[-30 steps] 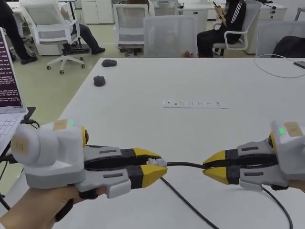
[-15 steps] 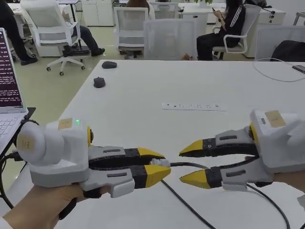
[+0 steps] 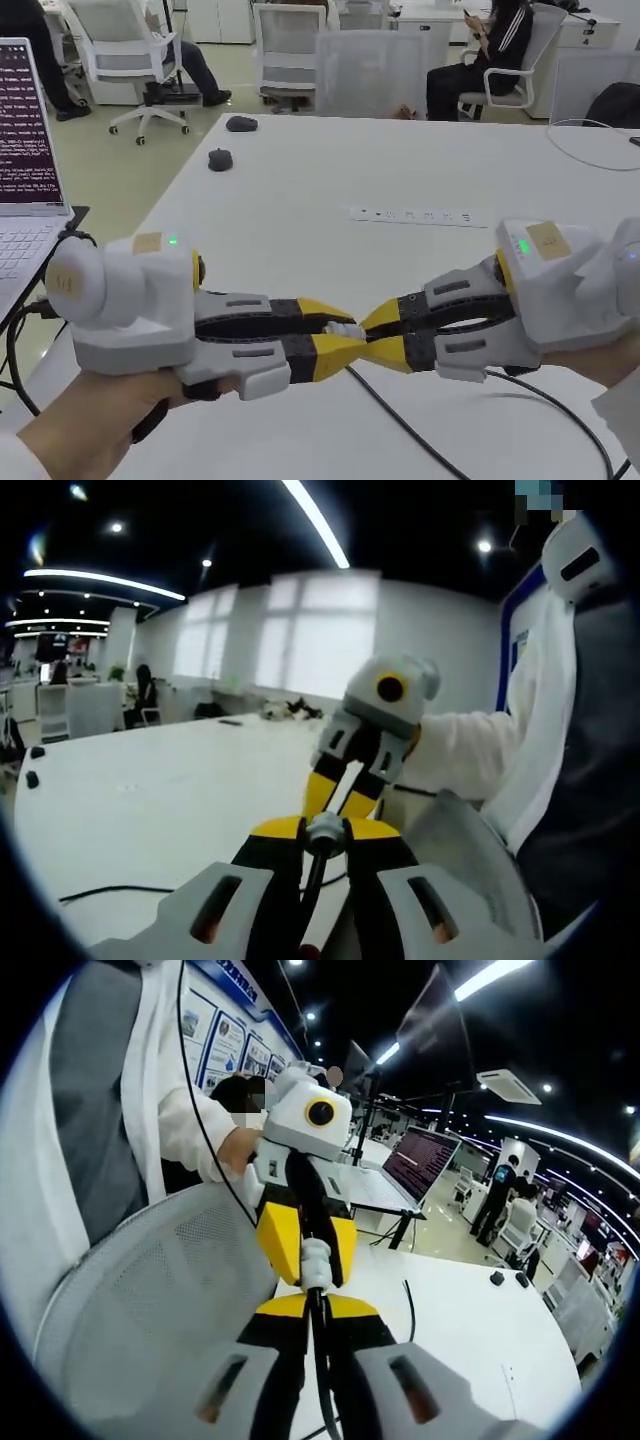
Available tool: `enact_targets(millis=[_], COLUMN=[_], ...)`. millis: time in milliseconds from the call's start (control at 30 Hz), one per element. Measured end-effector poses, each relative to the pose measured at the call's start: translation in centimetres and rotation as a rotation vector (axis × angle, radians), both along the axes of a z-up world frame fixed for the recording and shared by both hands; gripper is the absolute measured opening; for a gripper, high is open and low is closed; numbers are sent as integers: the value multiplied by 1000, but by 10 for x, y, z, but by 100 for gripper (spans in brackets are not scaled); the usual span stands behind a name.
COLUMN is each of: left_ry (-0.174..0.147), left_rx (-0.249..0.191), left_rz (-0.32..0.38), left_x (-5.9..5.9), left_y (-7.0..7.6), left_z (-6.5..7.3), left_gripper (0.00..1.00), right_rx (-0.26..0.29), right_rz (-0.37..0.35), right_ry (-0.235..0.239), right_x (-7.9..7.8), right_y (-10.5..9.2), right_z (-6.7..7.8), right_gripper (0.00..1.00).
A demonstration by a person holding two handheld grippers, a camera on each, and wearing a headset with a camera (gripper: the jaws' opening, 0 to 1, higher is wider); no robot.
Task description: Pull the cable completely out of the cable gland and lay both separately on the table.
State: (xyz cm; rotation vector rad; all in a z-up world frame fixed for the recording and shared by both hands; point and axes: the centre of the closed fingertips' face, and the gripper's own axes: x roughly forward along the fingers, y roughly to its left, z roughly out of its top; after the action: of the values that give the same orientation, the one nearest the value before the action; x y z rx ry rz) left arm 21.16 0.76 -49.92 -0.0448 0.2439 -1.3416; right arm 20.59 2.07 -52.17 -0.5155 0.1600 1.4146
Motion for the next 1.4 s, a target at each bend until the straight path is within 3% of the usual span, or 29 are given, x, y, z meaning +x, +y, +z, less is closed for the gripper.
enact_targets(millis=[433, 1033, 1400], left_ry=[10, 42, 45], left_rx=[4, 9, 22], left_rz=[15, 53, 37], left_x=[4, 13, 8], left_y=[3, 18, 14], left_z=[-2, -6, -7], left_gripper=[16, 16, 16], right_rx=[3, 5, 16], right_rz=[-25, -128, -148], right_ry=[12, 49, 87], right_x=[6, 16, 13], right_y=[-9, -46, -48], right_z=[-8, -20, -24], right_gripper=[3, 3, 5])
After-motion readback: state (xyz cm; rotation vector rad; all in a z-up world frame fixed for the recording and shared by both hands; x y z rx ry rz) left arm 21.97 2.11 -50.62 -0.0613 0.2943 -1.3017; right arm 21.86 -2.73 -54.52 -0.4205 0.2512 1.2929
